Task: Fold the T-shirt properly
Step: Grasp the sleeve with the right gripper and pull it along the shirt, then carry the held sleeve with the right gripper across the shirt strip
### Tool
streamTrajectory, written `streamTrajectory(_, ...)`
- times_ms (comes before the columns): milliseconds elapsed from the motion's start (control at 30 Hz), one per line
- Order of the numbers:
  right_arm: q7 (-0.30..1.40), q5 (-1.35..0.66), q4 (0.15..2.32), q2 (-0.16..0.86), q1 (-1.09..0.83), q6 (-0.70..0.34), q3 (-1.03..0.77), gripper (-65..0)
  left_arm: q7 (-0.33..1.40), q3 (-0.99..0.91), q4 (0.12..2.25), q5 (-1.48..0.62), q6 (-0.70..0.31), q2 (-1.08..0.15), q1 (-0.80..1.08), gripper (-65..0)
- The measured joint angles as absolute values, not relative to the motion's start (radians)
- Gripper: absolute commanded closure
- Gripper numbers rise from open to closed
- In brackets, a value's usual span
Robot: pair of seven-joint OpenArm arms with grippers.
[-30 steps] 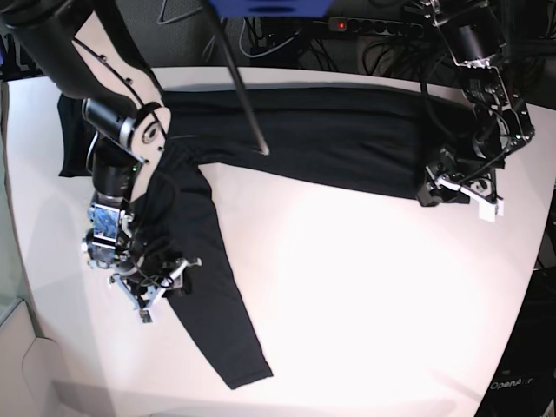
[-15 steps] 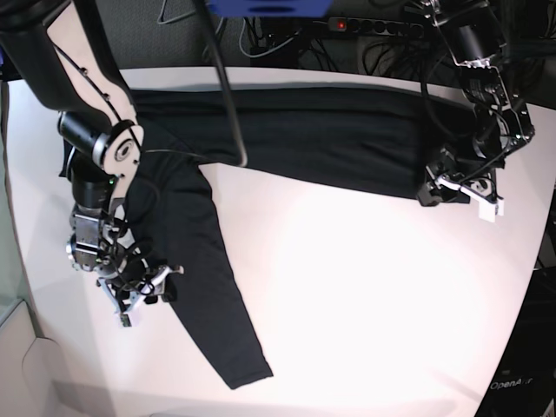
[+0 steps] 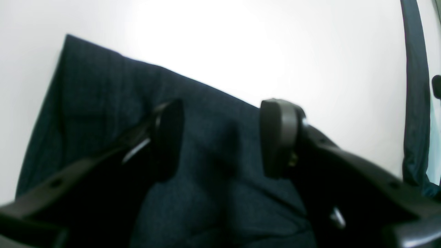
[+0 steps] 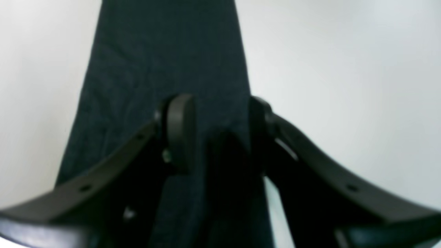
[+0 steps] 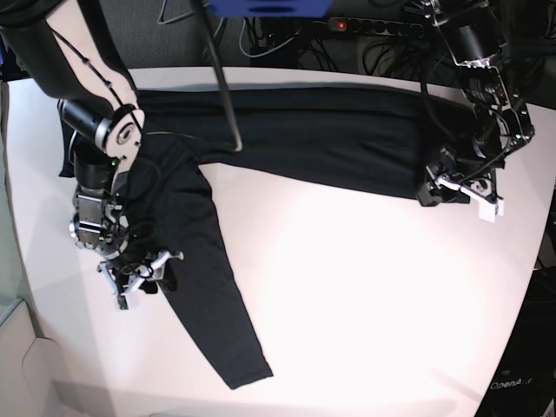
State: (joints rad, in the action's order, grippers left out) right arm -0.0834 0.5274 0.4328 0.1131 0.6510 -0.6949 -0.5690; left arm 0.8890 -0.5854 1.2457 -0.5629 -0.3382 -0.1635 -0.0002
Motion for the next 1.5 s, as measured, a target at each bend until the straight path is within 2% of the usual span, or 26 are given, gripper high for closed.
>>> streamTrajectory(633,-0.143,0.498,0.373,0.117,0.621,-0.693,-0.572,-25.8,0.889,-0.585,1.246,-0.563,-0.338,-0.163,0.0,-36.3)
streamTrajectory(700,-0.151,0.496,0.362,0.117,0.621,-0.693,-0.571,-21.9,0.889,-0.585,1.246,-0.562,-0.338,-0.163,0.0,-36.3)
streamTrajectory(800,-0.156,0.493,0.337,0.12,0.627,-0.691,-0.57,-8.2,0.889,-0.585,1.246,-0.563,-0.338,-0.163,0.0,-36.2)
streamTrajectory(867,-0.159,0.49,0.331,0.118,0.626,-0.691,-0.57,-2.7,0.889,-0.585,1.246,-0.563,-0.338,-0.163,0.0,-36.2)
streamTrajectory(1367,-0.197,0.476,0.34,0.116,0.6,-0.695,-0.57,0.0,0.881,-0.584,1.246,-0.571,-0.337,-0.163,0.005,-36.2)
streamTrajectory(1500,-0.171,0.495,0.422,0.102,0.575,-0.698,-0.57,0.0,0.91,-0.583,1.274,-0.628,-0.307,-0.168,0.015,-36.2)
